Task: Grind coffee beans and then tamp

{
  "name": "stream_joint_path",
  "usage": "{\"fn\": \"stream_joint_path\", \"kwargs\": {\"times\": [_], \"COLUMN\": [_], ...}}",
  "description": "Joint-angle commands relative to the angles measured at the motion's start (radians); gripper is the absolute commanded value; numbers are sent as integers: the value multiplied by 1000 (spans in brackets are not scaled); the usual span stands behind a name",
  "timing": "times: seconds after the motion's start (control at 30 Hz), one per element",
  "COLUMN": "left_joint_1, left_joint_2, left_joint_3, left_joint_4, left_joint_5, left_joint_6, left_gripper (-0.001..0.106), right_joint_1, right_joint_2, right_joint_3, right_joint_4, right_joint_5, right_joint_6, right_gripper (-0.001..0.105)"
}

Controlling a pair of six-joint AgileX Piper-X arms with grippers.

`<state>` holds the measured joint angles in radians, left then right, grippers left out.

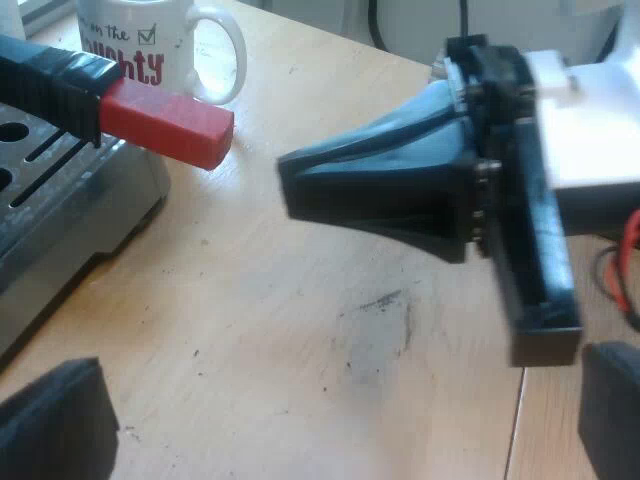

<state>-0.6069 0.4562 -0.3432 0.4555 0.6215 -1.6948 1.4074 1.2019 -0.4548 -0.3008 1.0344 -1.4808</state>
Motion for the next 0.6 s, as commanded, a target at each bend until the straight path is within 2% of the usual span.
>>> {"fn": "stream_joint_path", "kwargs": {"times": [0.03,0.1,0.2,0.23,0.27,0.37,0.53,0.57,0.6], "left_joint_1": [-3,-3,-3,-3,-3,-3,-3,-3,-3], "left_joint_2": [-24,-58,-107,-139,-162,-209,-251,-251,-250], "left_joint_3": [-6,-6,-6,-6,-6,-6,-6,-6,-6], "left_joint_4": [-7,3,3,3,3,3,3,3,3], "left_joint_5": [13,23,23,20,17,11,11,11,11], "left_joint_6": [-5,-5,-13,-12,-12,-12,-12,-12,-12], "left_gripper": [98,98,98,98,98,98,98,98,98], "right_joint_1": [34,58,65,63,61,62,62,47,42], "right_joint_2": [-47,-91,-124,-174,-192,-235,-263,-259,-258], "right_joint_3": [1,1,1,-4,-11,-44,-160,-223,-229], "right_joint_4": [21,49,67,95,115,200,391,460,480], "right_joint_5": [36,54,87,90,91,91,91,78,72], "right_joint_6": [1,1,-1,-1,-1,-3,4,22,27], "right_gripper": [11,29,42,57,61,63,63,63,63]}}
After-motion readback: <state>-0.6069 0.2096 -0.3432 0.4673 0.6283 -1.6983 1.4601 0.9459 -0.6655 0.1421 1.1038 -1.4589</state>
